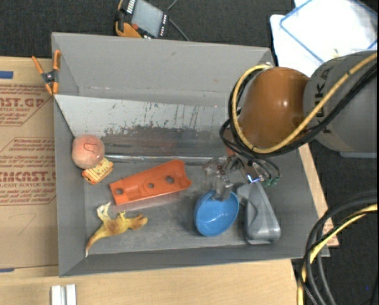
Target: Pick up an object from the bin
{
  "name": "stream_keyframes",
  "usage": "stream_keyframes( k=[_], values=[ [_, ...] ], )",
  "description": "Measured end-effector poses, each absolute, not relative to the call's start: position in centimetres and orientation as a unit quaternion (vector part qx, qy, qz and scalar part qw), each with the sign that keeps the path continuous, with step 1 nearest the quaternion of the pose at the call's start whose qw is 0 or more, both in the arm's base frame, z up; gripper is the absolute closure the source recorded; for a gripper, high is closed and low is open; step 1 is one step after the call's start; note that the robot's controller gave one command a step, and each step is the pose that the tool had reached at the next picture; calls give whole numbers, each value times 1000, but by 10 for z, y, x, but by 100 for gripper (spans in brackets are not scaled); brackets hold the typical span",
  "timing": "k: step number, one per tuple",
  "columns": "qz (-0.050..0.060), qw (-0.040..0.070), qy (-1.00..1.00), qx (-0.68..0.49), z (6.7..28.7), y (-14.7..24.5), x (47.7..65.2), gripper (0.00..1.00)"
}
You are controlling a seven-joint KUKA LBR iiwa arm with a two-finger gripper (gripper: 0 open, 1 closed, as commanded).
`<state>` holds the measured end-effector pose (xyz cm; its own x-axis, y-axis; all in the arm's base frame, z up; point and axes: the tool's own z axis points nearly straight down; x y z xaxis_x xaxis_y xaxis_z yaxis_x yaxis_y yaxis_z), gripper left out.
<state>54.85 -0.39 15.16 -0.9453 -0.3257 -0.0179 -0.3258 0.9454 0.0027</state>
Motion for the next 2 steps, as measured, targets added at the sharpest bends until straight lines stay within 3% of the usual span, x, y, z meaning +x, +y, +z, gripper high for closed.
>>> stream_keyframes(
  k=[1, 2],
  values=[
    [-1, 14, 952, -305, 96, 33, 553, 100],
    [0, 19, 946, -324, 75, -27, 486, 100]
  ],
)
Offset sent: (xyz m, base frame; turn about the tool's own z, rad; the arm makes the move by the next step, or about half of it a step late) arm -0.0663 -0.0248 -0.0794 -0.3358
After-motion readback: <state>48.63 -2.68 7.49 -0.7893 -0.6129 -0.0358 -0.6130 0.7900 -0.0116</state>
